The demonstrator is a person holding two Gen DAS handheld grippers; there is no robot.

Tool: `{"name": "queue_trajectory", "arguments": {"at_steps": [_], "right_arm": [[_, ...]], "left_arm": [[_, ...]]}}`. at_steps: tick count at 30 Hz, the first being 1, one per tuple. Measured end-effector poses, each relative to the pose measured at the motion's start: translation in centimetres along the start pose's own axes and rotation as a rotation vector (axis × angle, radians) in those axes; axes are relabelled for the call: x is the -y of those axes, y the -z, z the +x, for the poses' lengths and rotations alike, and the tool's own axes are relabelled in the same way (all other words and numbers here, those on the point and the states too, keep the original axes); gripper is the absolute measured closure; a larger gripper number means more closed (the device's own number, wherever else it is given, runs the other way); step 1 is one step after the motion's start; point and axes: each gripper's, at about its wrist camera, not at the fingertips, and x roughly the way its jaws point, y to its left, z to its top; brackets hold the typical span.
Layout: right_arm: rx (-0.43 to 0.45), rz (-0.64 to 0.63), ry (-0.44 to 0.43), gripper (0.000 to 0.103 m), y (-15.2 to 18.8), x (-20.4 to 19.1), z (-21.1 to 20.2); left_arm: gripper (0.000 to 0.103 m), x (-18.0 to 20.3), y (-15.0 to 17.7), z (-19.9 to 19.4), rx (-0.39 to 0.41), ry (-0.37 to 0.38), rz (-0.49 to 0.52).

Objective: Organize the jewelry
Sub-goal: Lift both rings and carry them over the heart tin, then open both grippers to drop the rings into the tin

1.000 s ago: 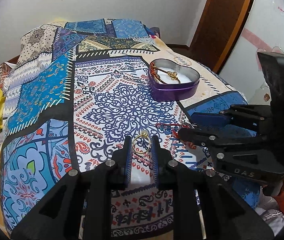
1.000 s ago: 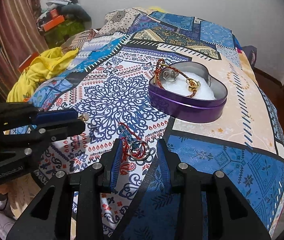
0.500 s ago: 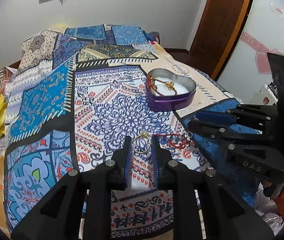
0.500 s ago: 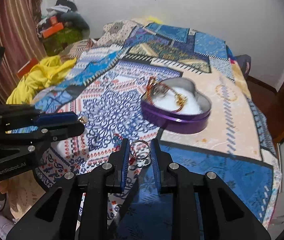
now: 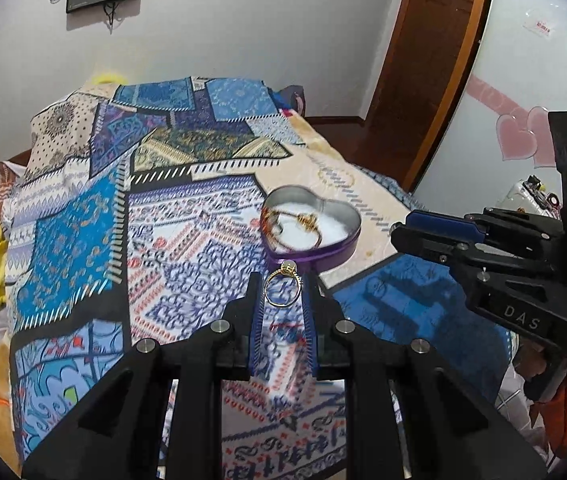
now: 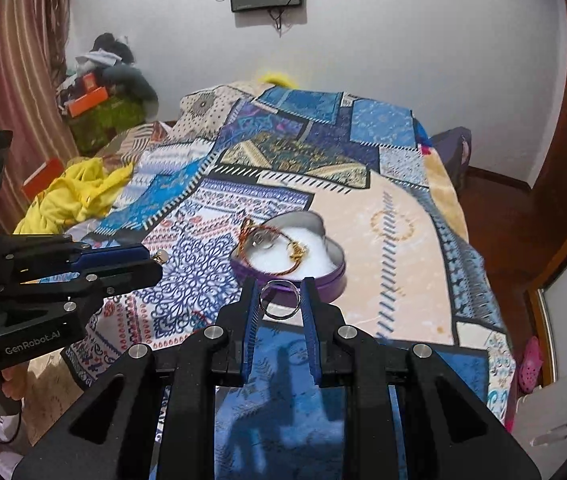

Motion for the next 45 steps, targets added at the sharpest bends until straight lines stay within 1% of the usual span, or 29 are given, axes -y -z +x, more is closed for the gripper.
{"name": "queue_trajectory", "arguments": {"at_steps": [9,16,21,24,32,35,45], "right_arm": [[0.036,0.025,0.011,0.084,-1.2,1.6,0.2],[0.042,0.04,0.004,0.084,-1.9,2.4,1.1],[0.027,0.049,-0.008,0.084,-2.0,2.8,2.2],[0.001,0.058,-0.016,0.084,-1.9,3.2,3.4],[-0.048,0.063,-0.049,0.084,-1.7,3.7,5.1],[-0.054,0.068,-0.068,0.084,-1.9,3.7,5.5],[-0.068,0.088,-0.079,0.084,-1.7,4.0,6.2]], "left_arm": [[0.085,0.8,-2.4,1.0,0.035,0.015,0.018],[0.085,1.0,-3.3,2.7,0.034,0.025,0.02],[0.085,1.0,-3.8,4.0,0.025,0.032,0.022],[0.085,0.9,-3.9,4.8,0.015,0.035,0.026],[0.085,0.5,-3.9,7.4,-0.036,0.045,0.027],[0.085,0.4,-3.9,7.8,-0.042,0.045,0.022],[0.085,0.1,-3.9,8.6,-0.054,0.059,0.009]]}}
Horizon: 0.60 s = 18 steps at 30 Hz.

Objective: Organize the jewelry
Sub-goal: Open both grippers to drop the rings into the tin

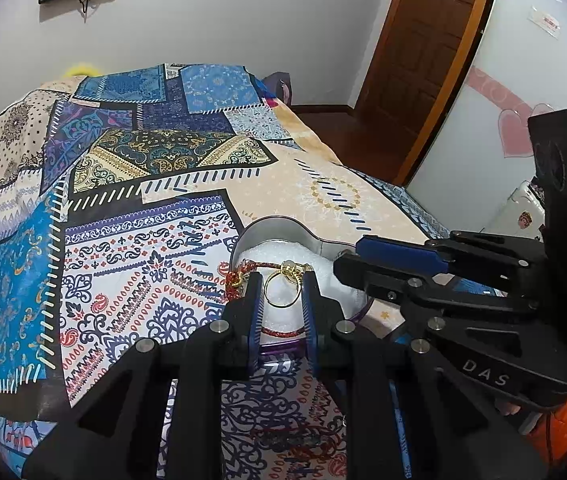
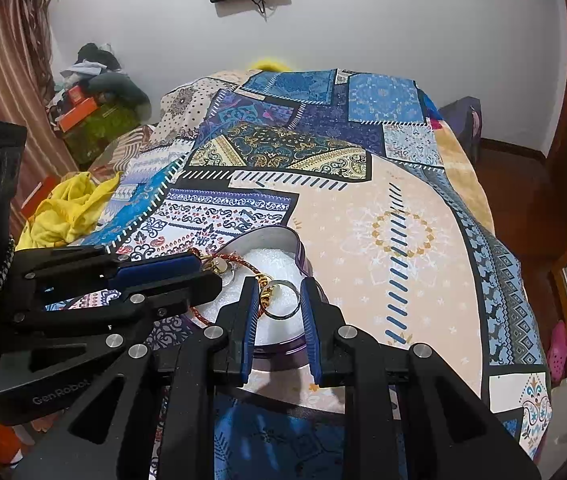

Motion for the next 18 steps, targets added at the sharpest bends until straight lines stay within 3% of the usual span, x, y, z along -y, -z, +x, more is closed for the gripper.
{"name": "queue_trajectory", "arguments": {"at_steps": [18], "right_arm": [[0.002,-0.006,0.007,0.083,0.0,-0.4,-1.3]], "left_arm": [[0.085,1.2,0.3,-3.1,0.044,-0.033,0.047]]}}
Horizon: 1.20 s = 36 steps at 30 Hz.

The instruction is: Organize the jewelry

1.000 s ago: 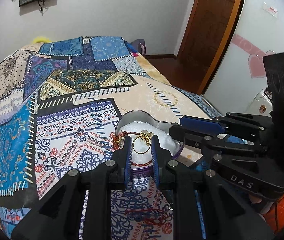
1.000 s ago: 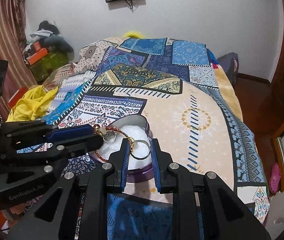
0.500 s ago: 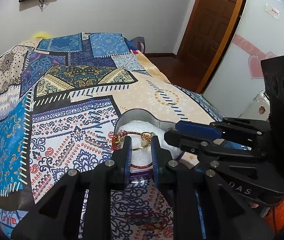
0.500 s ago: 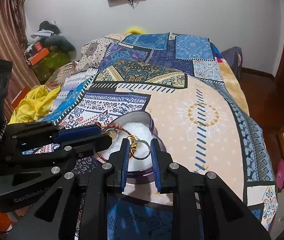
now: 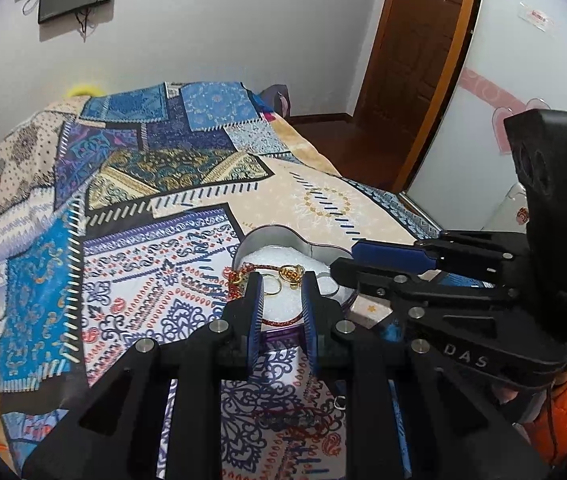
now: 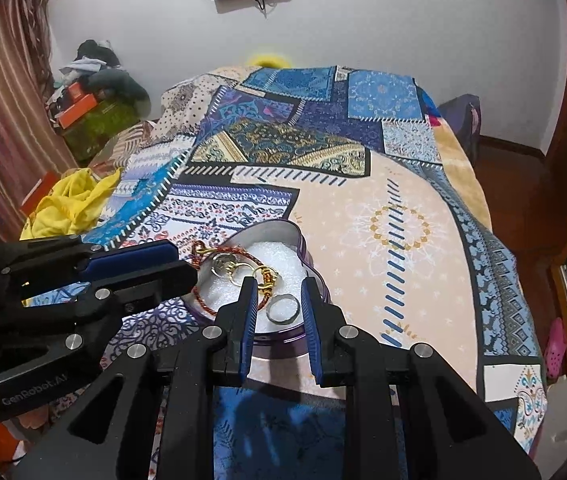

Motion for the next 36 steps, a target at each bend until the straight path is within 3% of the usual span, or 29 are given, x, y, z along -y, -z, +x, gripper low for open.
{"name": "queue_trajectory", "arguments": {"at_steps": [7,11,13,22,25,29,32,36], "right_arm": [[0.039,0.0,0.001,0.083,-0.1,-0.6,-2.4],[0.051,-0.015,0.003,0.082,0.3,-1.2,-3.6],[0.051,-0.024,0.005,0.082,0.6,-1.5,-3.8],[0.008,-0.033,0.005,0.082,2.4,-1.7,-3.7],[-0.012,-0.031,-0.002,0.08,2.9,-1.5,-3.5],[-0.019,-0.016,-0.003,0.07,3.5,-1.2,-3.3],[-0.034,-0.001,-0.008,0.07,3.9,-0.9,-3.0],[-0.055,0.002,-0.007,0.07,4.5,-0.8,-2.6]], "left_arm": [[0.085,0.4,0.2,-2.2,0.009,-0.024,0.013],[0.071,0.2,0.4,-3.3,0.017,-0.044,0.004],[0.07,0.0,0.6,-3.8,0.018,-0.048,-0.001],[0.069,-0.4,3.7,-2.0,-0.126,-0.054,-0.004],[0.053,-0.2,5.3,-0.8,-0.19,-0.056,-0.008],[0.052,-0.3,6.7,0.6,-0.246,-0.052,-0.029],[0.051,-0.5,6.9,1.5,-0.267,-0.033,-0.051],[0.039,-0.6,6.8,2.1,-0.261,-0.007,-0.063]]}}
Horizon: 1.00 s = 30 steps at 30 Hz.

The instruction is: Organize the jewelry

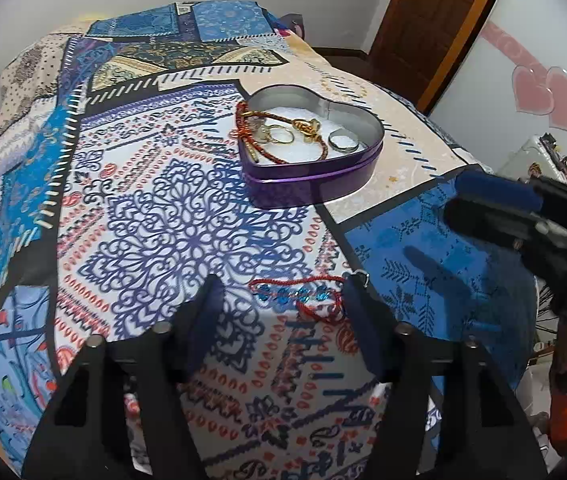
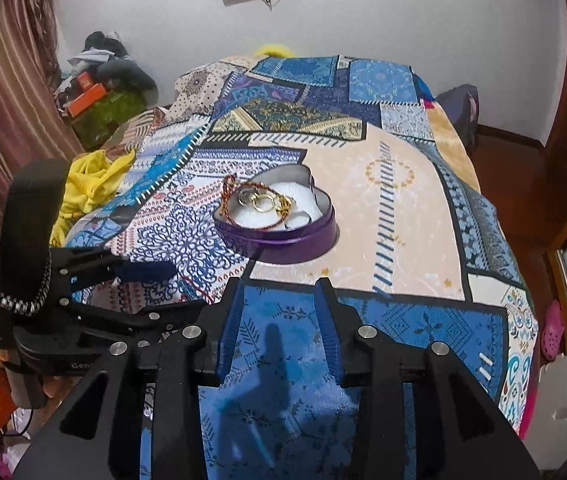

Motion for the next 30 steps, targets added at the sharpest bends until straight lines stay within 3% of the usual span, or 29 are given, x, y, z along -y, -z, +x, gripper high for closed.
{"name": "queue_trajectory", "arguments": {"at_steps": [5,10,12,18,20,30], "right_arm": [[-0.015,0.002,-0.003,0.07,0.5,0.0,0.3],[-0.021,0.003,-0.006,0.07,0.7,-0.1,0.3],[-0.024,0.002,-0.006,0.07,0.8,-0.1,0.4],[-0.054,-0.012,-0.013,0.07,1.4,-0.6,1.1],[-0.071,-0.033,-0.017,0.07,1.7,-1.1,1.6],[-0.073,-0.139,0.017,0.07,1.8,-3.6,3.2]], "left_arm": [[0.039,0.7,0.0,0.3,0.009,-0.016,0.044],[0.063,0.9,0.2,0.1,0.021,0.002,0.059],[0.078,0.9,0.2,0.1,0.023,0.005,0.062],[0.087,0.9,0.6,-0.3,0.032,-0.011,0.058],[0.097,0.9,0.8,-0.9,0.048,-0.027,0.058],[0.097,0.0,1.2,-4.3,0.123,-0.043,0.026]]}}
